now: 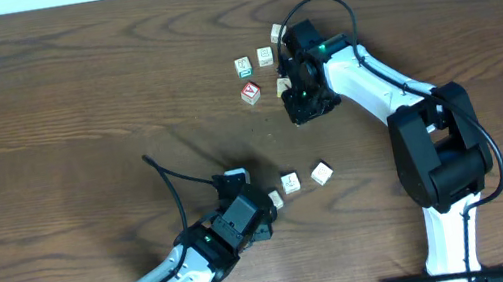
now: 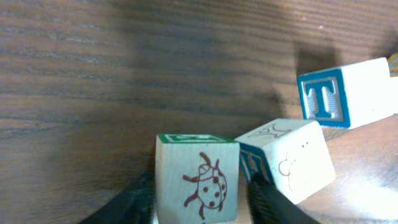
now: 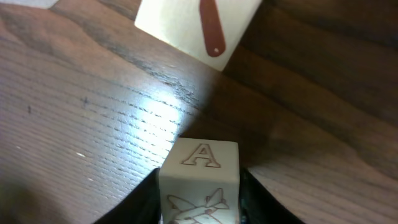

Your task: Lift 5 blocks

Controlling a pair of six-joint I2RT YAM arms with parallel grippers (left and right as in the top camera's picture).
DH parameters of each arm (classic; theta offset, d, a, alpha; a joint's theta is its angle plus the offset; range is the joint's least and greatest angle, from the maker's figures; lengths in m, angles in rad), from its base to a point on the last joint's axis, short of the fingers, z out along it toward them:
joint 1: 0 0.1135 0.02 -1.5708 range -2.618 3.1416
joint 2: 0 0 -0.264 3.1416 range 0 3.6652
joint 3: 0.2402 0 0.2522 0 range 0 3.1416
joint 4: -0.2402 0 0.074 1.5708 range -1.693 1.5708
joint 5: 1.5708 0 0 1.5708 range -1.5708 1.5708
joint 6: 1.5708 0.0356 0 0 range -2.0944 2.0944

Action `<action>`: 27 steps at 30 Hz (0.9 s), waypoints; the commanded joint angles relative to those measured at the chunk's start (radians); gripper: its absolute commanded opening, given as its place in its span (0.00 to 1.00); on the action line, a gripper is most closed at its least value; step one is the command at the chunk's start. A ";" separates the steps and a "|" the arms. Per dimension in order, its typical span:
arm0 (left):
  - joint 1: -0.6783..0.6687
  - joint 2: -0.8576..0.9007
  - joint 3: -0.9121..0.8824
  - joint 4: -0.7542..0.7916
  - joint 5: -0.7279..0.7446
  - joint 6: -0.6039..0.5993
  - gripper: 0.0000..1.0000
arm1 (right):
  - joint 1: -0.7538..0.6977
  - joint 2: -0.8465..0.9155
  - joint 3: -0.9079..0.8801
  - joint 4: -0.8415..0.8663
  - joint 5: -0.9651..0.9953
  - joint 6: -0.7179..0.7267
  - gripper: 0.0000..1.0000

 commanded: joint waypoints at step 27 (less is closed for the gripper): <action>-0.004 -0.230 0.063 -0.261 -0.008 0.014 0.67 | 0.001 -0.021 0.019 -0.058 0.010 -0.005 0.01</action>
